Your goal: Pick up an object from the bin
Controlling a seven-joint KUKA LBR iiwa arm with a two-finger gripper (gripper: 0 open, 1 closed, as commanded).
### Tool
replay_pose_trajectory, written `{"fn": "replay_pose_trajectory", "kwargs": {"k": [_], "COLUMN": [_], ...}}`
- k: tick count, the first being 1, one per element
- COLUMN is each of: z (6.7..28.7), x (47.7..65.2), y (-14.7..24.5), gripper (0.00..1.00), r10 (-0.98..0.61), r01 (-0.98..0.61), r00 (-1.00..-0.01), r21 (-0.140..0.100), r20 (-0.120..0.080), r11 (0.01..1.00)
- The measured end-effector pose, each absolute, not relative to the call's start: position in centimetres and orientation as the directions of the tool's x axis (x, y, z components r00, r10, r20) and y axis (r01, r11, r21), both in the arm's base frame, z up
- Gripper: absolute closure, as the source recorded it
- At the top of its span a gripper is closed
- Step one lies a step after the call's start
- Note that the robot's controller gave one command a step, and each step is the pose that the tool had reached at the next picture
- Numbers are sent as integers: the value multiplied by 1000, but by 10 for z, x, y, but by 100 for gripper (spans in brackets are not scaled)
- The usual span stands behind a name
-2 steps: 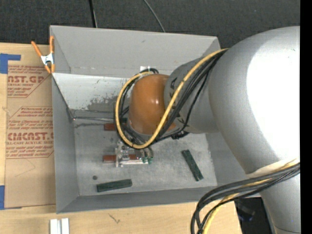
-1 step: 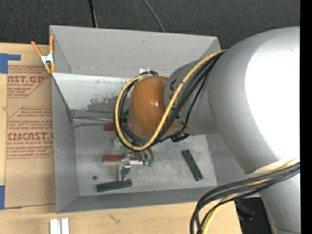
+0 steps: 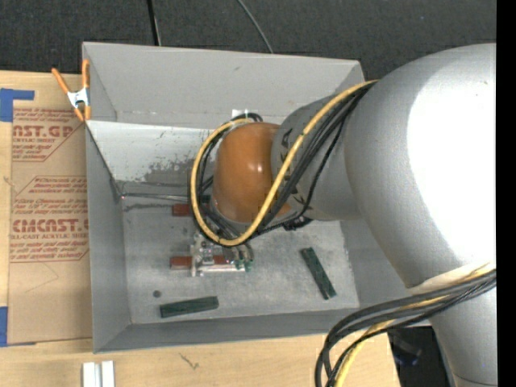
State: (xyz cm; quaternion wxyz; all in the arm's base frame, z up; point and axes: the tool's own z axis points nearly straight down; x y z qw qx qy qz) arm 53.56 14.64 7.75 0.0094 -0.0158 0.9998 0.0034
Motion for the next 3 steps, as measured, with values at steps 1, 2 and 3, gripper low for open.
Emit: {"fn": "replay_pose_trajectory", "kwargs": {"k": [1, 2, 3], "z": [78, 77, 77], "x": [536, 541, 540], "y": [146, 151, 152], "gripper": [100, 100, 100], "r10": [-31, -44, -43], "r01": [-32, -44, -43], "r00": [-999, -999, -999], "r21": [7, -2, 0], "r20": [-19, -5, -11], "r11": [999, 999, 999]}}
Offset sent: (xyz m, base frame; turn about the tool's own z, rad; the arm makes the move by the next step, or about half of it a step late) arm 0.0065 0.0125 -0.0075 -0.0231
